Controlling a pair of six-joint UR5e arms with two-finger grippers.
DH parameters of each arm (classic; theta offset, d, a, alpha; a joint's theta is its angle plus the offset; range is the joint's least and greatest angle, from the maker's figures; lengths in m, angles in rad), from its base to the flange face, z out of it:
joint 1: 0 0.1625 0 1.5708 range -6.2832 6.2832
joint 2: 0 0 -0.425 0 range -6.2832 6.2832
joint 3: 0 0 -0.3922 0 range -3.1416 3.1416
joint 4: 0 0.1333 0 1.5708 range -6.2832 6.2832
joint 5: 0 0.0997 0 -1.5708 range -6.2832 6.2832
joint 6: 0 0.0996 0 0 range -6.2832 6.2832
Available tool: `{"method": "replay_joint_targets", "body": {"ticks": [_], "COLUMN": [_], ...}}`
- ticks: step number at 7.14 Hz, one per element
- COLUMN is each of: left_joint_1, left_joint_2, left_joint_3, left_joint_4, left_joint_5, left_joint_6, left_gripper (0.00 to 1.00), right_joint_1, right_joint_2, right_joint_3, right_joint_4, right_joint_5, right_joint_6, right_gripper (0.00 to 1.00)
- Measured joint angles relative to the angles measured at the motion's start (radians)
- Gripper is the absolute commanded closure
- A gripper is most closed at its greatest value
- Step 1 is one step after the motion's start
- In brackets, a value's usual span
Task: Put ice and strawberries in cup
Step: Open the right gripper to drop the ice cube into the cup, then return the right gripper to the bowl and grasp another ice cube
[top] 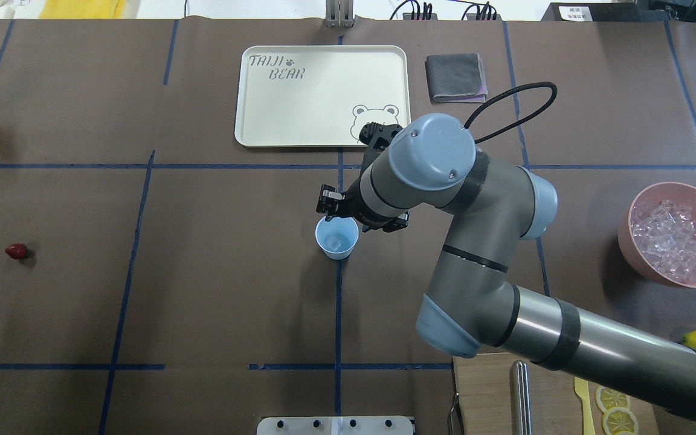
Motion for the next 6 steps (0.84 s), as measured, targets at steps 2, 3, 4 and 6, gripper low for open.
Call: {"method": "replay_joint_targets", "body": {"ticks": [2,3,4,6], "left_joint_1": [0.0,0.0,0.0,0.0], "left_joint_2": [0.0,0.001,0.001,0.001], "left_joint_3": [0.0,0.001,0.004,0.003], "left_joint_4": [0.001,0.001,0.0,0.001], "left_joint_5": [0.0,0.0,0.001,0.0], "left_joint_6": [-0.001,-0.001,-0.001,-0.002], "left_gripper": [0.0,0.0,0.0,0.0], "right_joint_1": [0.148,0.225,0.295,0.435], "right_joint_2": [-0.192,-0.305,-0.418,-0.613], "right_joint_3": [0.19,0.251,0.288,0.311], "right_joint_4": [-0.045,-0.051,-0.05,-0.043], "right_joint_5": [0.115,0.174,0.215,0.293], "right_joint_6": [-0.058,-0.152,-0.288,-0.611], "right_gripper": [0.3,0.31,0.3,0.3]}}
